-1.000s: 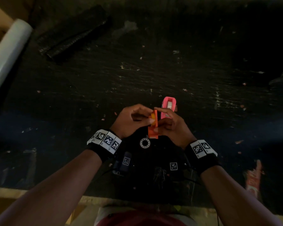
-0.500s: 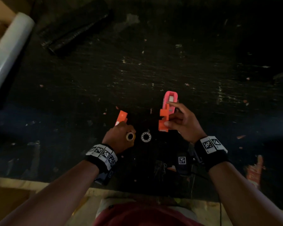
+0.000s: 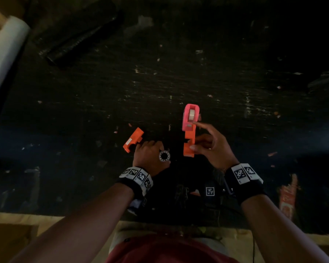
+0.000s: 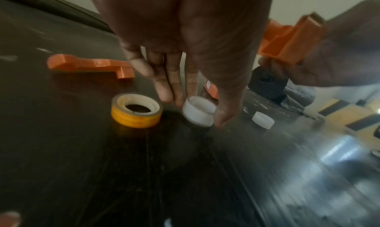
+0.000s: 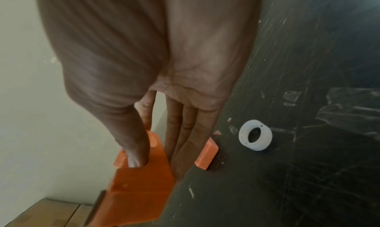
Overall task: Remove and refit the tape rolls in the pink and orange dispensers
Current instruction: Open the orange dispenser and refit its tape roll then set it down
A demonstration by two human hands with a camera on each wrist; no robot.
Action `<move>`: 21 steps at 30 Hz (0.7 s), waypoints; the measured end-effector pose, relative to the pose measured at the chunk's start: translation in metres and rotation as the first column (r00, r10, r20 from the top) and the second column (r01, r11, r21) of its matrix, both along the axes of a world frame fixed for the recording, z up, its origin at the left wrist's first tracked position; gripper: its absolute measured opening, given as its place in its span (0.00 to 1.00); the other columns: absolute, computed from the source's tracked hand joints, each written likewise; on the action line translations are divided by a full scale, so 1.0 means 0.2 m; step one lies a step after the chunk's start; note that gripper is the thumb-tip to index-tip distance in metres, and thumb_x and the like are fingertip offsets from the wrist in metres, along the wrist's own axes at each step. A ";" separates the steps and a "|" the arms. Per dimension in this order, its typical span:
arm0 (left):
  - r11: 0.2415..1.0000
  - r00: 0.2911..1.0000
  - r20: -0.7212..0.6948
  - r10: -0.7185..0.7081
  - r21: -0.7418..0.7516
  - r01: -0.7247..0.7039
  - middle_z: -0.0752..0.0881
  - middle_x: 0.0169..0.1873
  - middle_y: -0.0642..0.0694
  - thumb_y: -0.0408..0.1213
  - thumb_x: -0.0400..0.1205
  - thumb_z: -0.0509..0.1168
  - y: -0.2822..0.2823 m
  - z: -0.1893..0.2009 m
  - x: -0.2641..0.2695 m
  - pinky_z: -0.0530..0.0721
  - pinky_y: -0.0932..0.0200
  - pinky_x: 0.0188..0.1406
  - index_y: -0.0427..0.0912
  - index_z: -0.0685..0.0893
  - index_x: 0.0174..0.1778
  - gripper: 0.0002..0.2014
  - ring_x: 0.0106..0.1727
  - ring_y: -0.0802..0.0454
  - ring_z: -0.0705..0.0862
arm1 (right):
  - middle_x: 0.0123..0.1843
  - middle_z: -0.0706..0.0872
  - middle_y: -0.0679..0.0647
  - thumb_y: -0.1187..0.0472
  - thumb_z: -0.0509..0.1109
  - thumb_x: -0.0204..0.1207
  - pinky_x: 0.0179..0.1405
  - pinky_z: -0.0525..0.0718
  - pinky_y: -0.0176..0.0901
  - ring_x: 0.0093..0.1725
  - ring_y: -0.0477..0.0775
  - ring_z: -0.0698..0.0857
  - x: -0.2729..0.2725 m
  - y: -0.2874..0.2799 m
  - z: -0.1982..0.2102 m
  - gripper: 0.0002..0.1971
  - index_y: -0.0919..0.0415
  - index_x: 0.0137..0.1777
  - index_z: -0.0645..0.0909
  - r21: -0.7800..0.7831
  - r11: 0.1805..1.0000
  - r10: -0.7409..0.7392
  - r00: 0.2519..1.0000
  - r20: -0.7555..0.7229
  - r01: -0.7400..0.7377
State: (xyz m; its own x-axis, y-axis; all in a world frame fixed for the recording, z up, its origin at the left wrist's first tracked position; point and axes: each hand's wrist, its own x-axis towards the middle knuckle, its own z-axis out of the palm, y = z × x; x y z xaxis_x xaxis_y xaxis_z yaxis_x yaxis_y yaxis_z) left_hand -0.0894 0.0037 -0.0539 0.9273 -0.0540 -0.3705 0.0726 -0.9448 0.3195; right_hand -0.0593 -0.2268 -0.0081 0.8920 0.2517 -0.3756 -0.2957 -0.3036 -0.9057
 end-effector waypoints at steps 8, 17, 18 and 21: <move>0.813 0.984 0.076 0.161 -0.576 -0.089 0.90 0.54 0.50 0.32 0.68 0.82 0.08 0.08 -0.03 0.90 0.54 0.56 0.46 0.87 0.59 0.23 0.53 0.58 0.91 | 0.62 0.91 0.52 0.72 0.81 0.72 0.61 0.91 0.56 0.58 0.48 0.92 -0.04 -0.04 -0.01 0.39 0.40 0.78 0.74 0.010 1.000 -0.008 1.000 0.020 0.007; 0.523 0.968 -0.100 0.228 -0.826 -0.208 0.94 0.58 0.50 0.24 0.74 0.81 0.08 0.23 -0.01 0.90 0.58 0.61 0.46 0.87 0.65 0.25 0.60 0.55 0.93 | 0.61 0.91 0.57 0.73 0.80 0.73 0.62 0.91 0.59 0.59 0.52 0.92 -0.08 0.02 0.02 0.38 0.49 0.80 0.73 0.079 0.996 0.042 0.999 -0.032 -0.040; 0.492 0.965 -0.116 0.235 -0.842 -0.221 0.94 0.58 0.49 0.22 0.74 0.80 0.08 0.24 -0.01 0.89 0.58 0.62 0.44 0.87 0.66 0.25 0.61 0.54 0.93 | 0.60 0.91 0.59 0.74 0.80 0.72 0.62 0.91 0.59 0.59 0.54 0.92 -0.08 0.03 0.03 0.38 0.51 0.80 0.74 0.091 0.995 0.039 0.999 -0.030 -0.036; 0.433 0.961 -0.129 0.245 -0.872 -0.227 0.94 0.57 0.54 0.21 0.78 0.76 0.07 0.26 0.01 0.88 0.58 0.65 0.46 0.88 0.65 0.22 0.63 0.55 0.92 | 0.60 0.91 0.58 0.74 0.80 0.72 0.62 0.91 0.58 0.59 0.54 0.92 -0.08 0.08 0.04 0.38 0.50 0.80 0.74 0.101 0.994 0.045 0.999 -0.015 -0.043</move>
